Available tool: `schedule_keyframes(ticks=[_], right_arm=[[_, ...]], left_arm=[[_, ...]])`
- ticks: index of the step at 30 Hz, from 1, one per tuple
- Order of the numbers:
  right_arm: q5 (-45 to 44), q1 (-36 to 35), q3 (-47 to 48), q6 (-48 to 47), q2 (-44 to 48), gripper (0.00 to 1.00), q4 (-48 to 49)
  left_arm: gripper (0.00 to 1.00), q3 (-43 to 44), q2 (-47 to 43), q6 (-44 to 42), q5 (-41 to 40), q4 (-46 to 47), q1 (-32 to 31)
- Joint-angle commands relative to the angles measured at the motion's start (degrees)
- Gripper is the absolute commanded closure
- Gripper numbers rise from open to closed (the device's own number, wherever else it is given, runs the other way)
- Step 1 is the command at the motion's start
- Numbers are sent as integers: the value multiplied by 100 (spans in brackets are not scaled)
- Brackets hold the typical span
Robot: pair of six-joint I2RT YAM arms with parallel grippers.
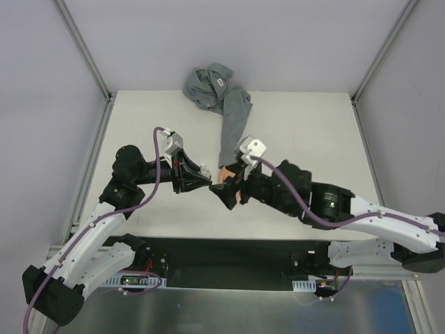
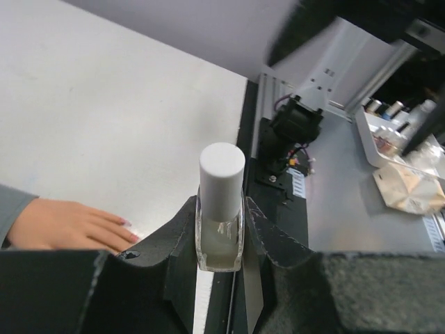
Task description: Paint the nails
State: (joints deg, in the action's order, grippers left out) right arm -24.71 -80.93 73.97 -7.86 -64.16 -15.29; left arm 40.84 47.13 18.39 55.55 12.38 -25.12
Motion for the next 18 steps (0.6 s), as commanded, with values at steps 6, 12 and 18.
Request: schedule_keyframes(ticks=[6, 12, 18], right_arm=[[4603, 1676, -437, 126, 616, 34, 579], [5844, 2072, -322, 337, 326, 45, 1063], [6512, 2177, -138, 469, -158, 59, 1300]], left_arm=[[100, -111, 24, 771, 1871, 1741, -633], [100, -59, 129, 780, 2118, 1741, -818], [100, -41, 121, 780, 2162, 1741, -854]])
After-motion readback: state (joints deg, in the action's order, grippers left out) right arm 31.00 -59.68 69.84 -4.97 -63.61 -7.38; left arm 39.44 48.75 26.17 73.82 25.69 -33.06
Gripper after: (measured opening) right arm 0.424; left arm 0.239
